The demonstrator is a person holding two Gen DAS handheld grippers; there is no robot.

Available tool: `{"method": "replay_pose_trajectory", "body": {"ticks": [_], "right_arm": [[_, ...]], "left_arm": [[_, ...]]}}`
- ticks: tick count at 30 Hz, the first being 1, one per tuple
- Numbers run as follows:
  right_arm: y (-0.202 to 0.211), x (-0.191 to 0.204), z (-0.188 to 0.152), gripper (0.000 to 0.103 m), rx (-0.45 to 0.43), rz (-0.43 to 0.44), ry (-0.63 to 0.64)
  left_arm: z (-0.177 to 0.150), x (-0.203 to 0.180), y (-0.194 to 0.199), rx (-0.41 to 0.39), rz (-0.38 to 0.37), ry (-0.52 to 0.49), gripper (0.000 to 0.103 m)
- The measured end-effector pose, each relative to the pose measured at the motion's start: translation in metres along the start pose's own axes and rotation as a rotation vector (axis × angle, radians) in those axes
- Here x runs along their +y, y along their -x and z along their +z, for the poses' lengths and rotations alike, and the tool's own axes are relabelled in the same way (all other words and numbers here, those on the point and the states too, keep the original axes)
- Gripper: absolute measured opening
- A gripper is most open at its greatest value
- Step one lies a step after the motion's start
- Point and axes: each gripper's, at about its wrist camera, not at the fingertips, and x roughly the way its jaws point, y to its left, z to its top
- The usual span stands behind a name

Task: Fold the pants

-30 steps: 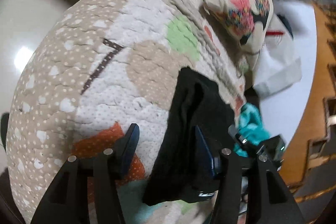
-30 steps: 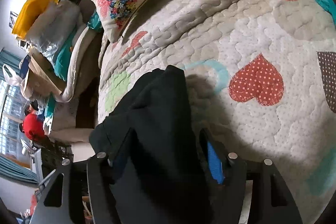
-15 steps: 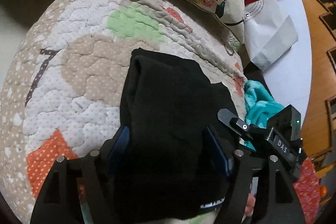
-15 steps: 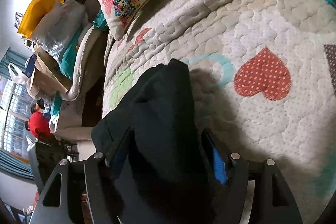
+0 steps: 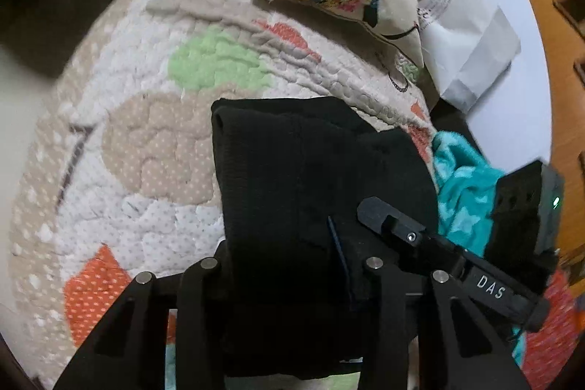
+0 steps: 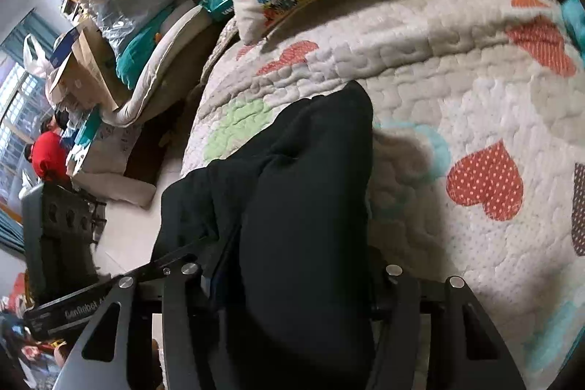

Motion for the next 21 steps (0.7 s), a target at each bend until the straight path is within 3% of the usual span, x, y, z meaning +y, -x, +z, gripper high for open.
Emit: {"method": "replay_pose_trajectory", "body": {"ticks": [9, 21], "right_arm": [[0.012, 0.028, -0.009, 0.06, -0.058, -0.038, 0.119], [0.021, 0.038, -0.016, 0.058, -0.104, 0.03, 0.085]], "left_arm": [[-0.018, -0.025, 0.033, -0.105, 0.168, -0.179, 0.034], [-0.02, -0.041, 0.054, -0.204, 0.25, -0.266, 0.033]]}}
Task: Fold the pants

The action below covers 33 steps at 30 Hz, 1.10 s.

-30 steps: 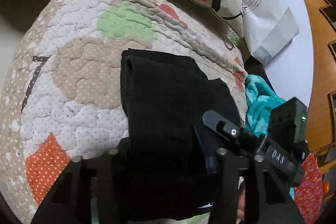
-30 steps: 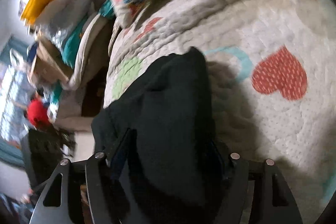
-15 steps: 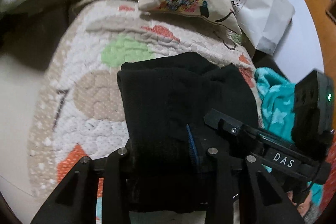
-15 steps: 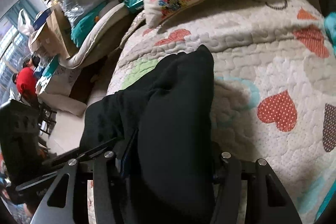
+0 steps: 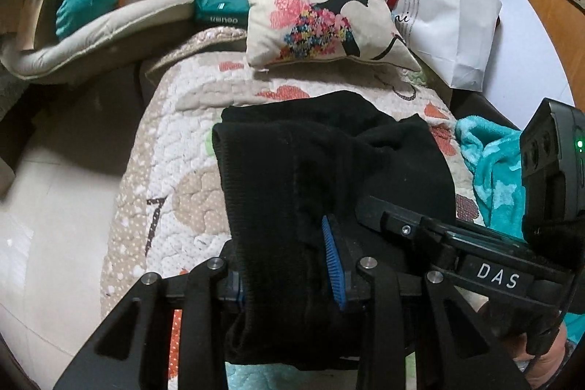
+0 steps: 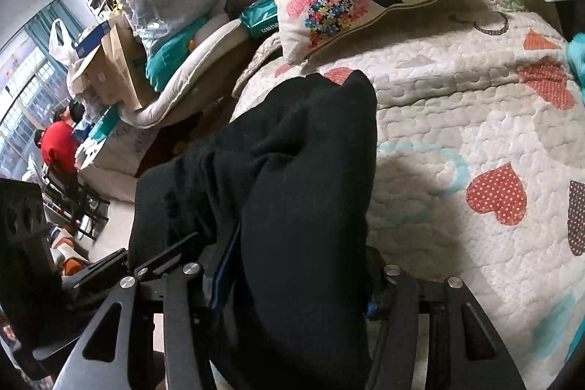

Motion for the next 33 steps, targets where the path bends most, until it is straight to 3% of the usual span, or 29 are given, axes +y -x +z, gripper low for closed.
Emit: {"method": "replay_pose_trajectory", "body": {"ticks": [33], "right_arm": [[-0.003, 0.02, 0.03, 0.058, -0.035, -0.001, 0.088]], "left_arm": [[0.022, 0.005, -0.002, -0.049, 0.058, 0.009, 0.033]]}}
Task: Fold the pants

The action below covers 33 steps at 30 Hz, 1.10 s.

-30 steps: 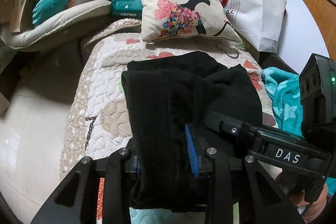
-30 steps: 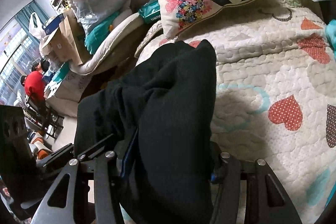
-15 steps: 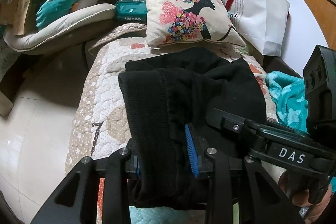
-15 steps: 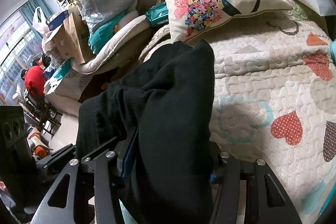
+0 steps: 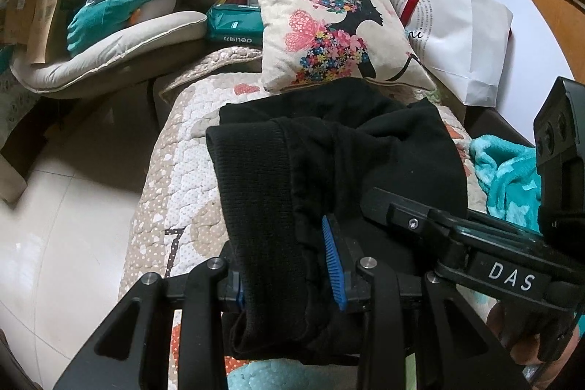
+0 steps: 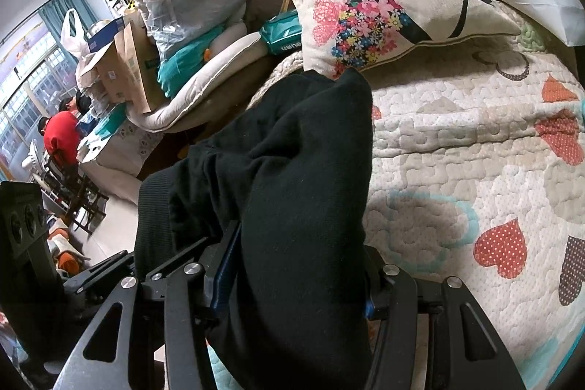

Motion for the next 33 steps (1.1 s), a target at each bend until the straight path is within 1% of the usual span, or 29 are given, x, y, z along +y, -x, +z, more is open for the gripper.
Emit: {"method": "replay_pose_trajectory", "body": {"ticks": [12, 23, 33], "right_arm": [[-0.005, -0.006, 0.01, 0.058, 0.001, -0.009, 0.001], [-0.026, -0.017, 0.026, 0.057, 0.029, -0.029, 0.004], [-0.039, -0.029, 0.036, 0.057, 0.052, -0.044, 0.003]], "left_arm": [[0.009, -0.003, -0.014, 0.013, 0.013, 0.004, 0.033], [0.022, -0.003, -0.045, 0.039, 0.041, 0.012, 0.033], [0.032, -0.005, -0.063, 0.063, 0.045, 0.042, 0.033]]}}
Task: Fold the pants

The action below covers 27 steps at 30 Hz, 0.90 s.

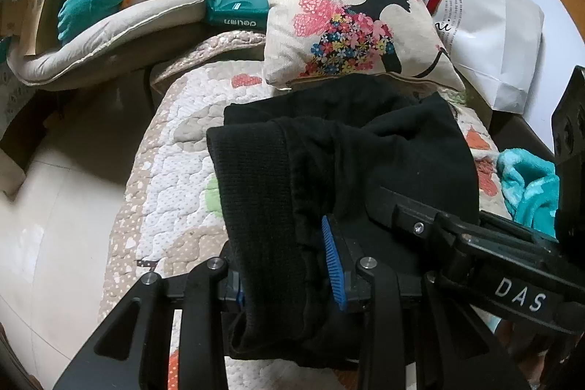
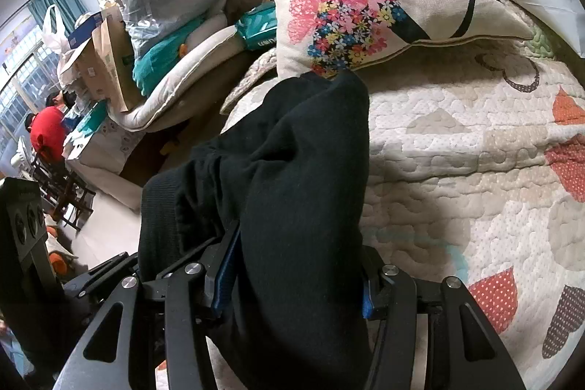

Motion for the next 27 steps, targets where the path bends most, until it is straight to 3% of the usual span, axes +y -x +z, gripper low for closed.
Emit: {"method": "replay_pose_trajectory", "body": {"ticks": [27], "right_arm": [[-0.03, -0.035, 0.019, 0.052, 0.075, 0.019, -0.049]], "left_arm": [[0.02, 0.028, -0.053, 0.114, -0.136, 0.214, 0.033]]}}
